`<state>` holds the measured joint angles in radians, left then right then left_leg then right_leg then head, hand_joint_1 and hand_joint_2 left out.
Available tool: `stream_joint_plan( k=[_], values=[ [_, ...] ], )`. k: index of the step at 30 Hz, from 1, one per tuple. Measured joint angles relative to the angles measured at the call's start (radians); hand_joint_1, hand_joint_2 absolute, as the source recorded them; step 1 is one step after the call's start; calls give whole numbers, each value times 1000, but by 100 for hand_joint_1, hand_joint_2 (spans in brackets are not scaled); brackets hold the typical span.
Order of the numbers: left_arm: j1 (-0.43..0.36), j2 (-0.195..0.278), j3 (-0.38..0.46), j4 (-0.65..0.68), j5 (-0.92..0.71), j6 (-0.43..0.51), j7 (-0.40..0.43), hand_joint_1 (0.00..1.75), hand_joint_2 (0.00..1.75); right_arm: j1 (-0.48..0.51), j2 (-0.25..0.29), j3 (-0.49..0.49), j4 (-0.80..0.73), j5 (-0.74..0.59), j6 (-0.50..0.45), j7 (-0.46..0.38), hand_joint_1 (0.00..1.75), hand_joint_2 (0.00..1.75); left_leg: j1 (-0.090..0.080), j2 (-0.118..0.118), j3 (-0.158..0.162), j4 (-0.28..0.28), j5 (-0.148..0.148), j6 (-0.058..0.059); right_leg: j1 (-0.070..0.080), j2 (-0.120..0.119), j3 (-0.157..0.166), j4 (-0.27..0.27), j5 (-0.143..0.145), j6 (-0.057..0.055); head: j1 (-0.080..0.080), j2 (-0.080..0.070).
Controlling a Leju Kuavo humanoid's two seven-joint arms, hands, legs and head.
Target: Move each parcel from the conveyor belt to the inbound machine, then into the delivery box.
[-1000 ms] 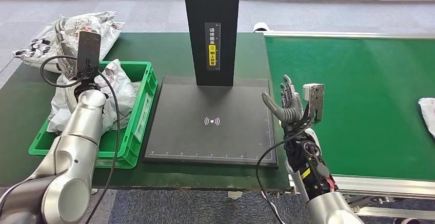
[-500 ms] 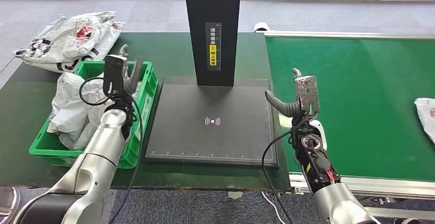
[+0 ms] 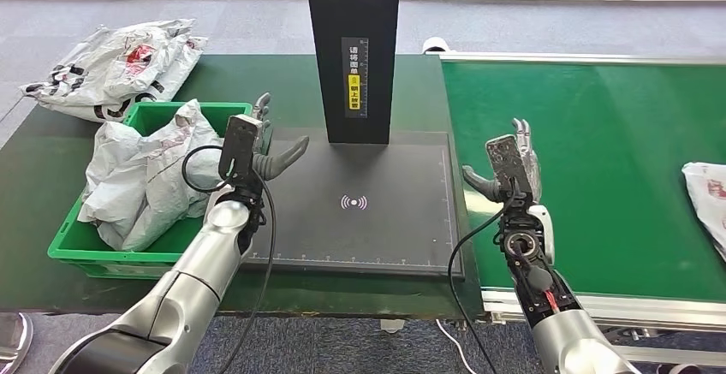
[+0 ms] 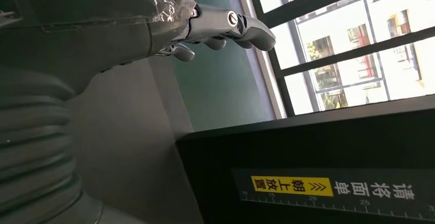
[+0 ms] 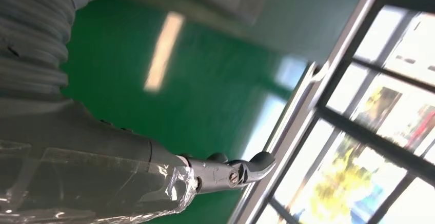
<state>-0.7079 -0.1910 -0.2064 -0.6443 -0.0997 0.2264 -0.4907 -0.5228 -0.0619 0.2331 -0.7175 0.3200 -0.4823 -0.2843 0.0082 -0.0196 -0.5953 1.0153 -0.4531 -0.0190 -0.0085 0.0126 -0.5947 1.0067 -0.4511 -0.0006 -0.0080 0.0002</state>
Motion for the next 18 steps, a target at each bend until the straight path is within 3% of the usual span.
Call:
stream_joint_plan(
  k=[4, 13, 18],
  values=[
    [32, 3, -3, 17, 24, 31, -28, 0, 175, 1, -30, -5, 63, 187, -160, 78, 0, 175, 0, 0, -1, 0, 0, 0, 0, 0, 0, 0, 0, 0, 0, 0],
    [48, 6, -7, 43, 29, 34, -34, 0, 175, 2, -51, -19, 129, 247, -186, 107, 0, 175, 0, 0, -1, 0, 0, 1, -1, 0, 0, 0, 0, 0, 0, 0],
    [59, 6, -8, 49, 32, 37, -33, 0, 175, 19, -64, -63, 137, 524, -215, 265, 0, 175, 0, -1, -1, 0, 0, 1, -1, -1, 0, 0, 0, 0, 0, 0]
  ],
)
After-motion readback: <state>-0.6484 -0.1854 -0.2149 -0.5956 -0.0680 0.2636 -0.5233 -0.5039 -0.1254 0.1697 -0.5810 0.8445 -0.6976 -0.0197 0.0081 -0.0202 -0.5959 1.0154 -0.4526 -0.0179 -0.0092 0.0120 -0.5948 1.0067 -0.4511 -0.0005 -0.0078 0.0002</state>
